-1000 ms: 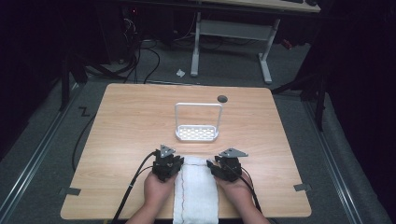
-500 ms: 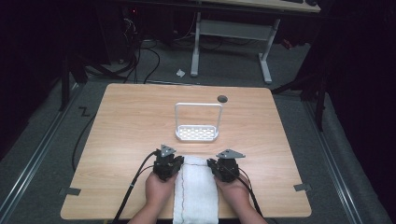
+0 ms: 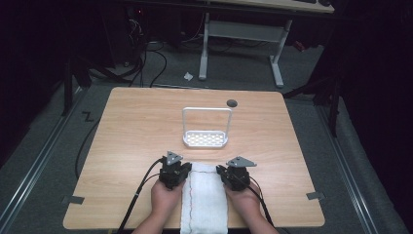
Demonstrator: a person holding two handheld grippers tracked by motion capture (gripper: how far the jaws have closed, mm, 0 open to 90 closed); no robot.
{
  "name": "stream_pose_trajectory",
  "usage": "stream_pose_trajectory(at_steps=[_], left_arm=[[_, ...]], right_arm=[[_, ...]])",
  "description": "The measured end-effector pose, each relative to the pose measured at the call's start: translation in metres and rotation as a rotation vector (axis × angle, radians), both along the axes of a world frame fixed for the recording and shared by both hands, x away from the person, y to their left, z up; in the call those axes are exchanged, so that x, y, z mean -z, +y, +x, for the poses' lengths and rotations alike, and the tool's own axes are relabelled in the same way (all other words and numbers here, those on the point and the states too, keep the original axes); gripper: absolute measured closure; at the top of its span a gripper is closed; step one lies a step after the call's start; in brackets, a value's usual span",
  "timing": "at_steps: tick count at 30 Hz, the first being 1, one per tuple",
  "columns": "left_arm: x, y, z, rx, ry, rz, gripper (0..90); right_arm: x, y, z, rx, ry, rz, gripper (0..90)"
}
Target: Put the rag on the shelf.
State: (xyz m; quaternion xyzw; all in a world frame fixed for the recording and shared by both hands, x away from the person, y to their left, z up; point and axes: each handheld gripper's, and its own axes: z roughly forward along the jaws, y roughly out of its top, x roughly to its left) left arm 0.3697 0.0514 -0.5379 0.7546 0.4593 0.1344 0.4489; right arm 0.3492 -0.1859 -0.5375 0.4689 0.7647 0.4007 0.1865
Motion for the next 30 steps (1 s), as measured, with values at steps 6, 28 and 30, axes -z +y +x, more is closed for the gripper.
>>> stream_pose_trajectory(at_steps=[6,28,30], left_arm=[[-0.008,-0.002,-0.002,-0.02,-0.05,-0.033,84.3],[-0.1,0.002,0.007,-0.046,-0.247,-0.111,84.4],[-0.108,0.003,0.009,-0.046,-0.264,-0.115,84.5]], right_arm=[[-0.011,-0.004,-0.003,-0.008,-0.075,0.028,85.6],[-0.099,-0.003,0.003,0.033,-0.325,0.128,85.6],[-0.106,-0.004,0.004,0.03,-0.338,0.129,85.7]])
